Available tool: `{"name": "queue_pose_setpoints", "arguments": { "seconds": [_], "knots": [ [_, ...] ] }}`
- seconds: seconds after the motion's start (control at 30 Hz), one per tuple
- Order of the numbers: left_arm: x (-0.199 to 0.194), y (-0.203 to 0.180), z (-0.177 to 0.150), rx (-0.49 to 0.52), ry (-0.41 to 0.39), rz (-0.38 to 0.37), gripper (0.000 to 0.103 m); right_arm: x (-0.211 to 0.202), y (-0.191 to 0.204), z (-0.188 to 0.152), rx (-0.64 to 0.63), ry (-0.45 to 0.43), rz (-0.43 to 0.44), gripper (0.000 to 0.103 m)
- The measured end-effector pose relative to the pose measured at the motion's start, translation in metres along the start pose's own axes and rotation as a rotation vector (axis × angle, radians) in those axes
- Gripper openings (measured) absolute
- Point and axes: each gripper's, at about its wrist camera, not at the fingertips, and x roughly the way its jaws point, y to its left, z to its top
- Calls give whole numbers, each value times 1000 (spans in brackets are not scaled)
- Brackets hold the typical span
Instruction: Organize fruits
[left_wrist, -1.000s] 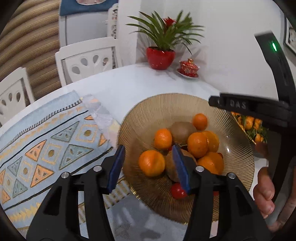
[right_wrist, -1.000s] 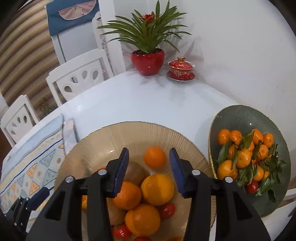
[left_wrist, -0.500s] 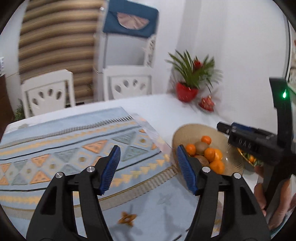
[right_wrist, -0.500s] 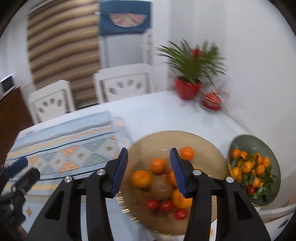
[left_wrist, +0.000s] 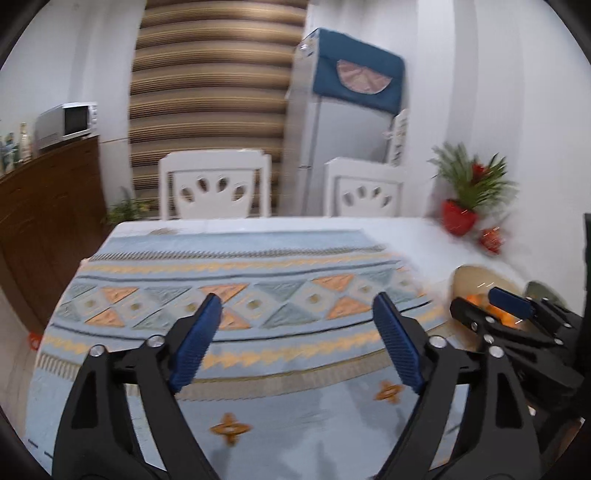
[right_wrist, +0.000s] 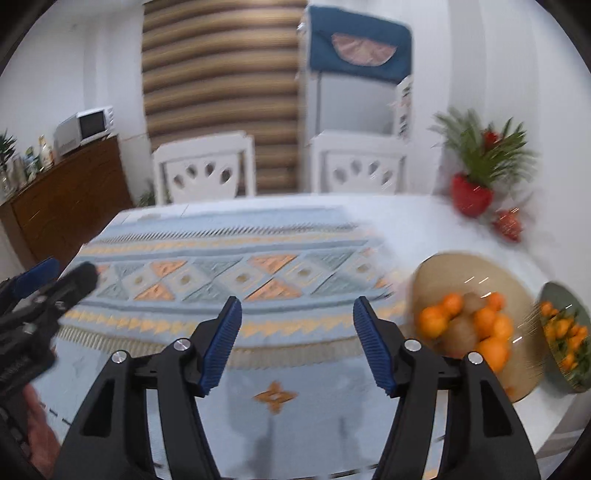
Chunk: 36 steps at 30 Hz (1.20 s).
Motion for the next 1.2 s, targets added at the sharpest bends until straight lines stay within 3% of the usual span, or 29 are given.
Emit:
{"name": "queue_pose_setpoints", "arguments": {
  "seconds": [0.17,0.37,0.5,0.57,0.83,1.2],
  "knots": [
    [33,26,-42,-18,74,81,92,37,24,-36,14,51,-39,63],
    [63,33,-73,14,91,169,98,74,32,-65,24,128,-69,63],
    [66,34,-76,10,100,178,100,82,34,-72,13,135,-61,65],
    [66,34,-77,8,109,195,100,79,34,-72,11,119,-59,73],
    [70,43,-79,-43,147,193,100,72,46,-72,-40,75,-86,75],
    [74,47,-81,-71,167,198,100,68,46,-72,-42,56,-107,89]
  ]
}}
